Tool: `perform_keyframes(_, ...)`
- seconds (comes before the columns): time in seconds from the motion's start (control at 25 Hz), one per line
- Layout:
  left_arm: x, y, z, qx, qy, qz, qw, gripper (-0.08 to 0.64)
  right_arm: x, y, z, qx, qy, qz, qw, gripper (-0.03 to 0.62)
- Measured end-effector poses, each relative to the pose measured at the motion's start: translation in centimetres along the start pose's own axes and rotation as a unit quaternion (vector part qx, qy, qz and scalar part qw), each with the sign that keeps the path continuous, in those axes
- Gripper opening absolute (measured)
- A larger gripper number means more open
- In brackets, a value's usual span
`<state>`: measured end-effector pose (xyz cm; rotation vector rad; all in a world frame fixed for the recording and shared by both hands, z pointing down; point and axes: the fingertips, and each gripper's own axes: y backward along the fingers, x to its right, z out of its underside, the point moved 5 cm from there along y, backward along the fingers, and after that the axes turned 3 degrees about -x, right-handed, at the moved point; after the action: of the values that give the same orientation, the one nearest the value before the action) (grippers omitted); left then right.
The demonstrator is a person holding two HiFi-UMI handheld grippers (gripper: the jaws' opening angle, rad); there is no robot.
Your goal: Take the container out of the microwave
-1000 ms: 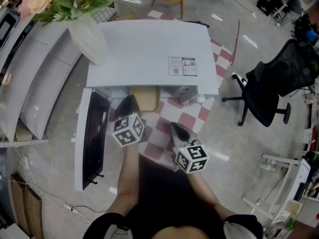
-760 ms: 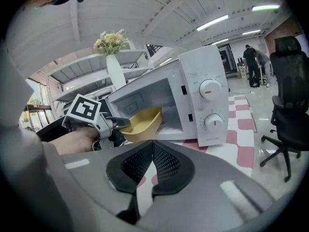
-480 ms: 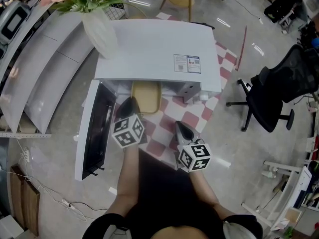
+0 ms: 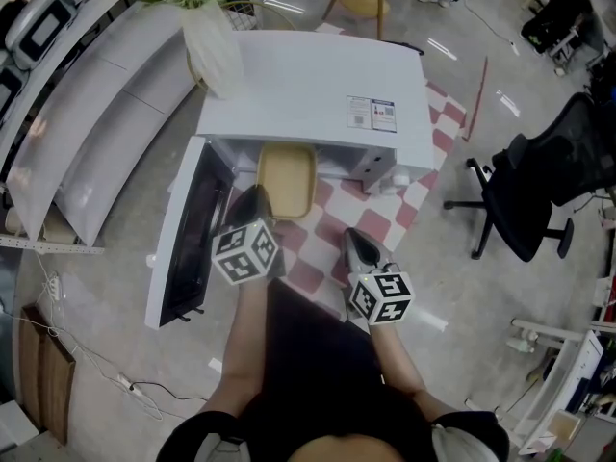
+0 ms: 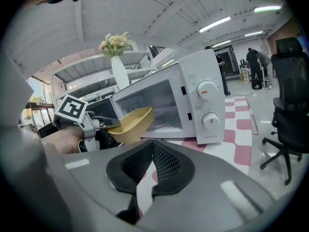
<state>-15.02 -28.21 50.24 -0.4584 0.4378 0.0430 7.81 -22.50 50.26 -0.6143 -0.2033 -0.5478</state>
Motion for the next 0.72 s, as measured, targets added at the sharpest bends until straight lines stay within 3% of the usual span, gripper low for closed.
perform_keyframes(0.72,-0.9,5.6,1.3,0.002,0.010,-0.010,0.9999,0.020,-0.4,0.5,1.5,-0.012,0.007,-0.015,1.000,0.000)
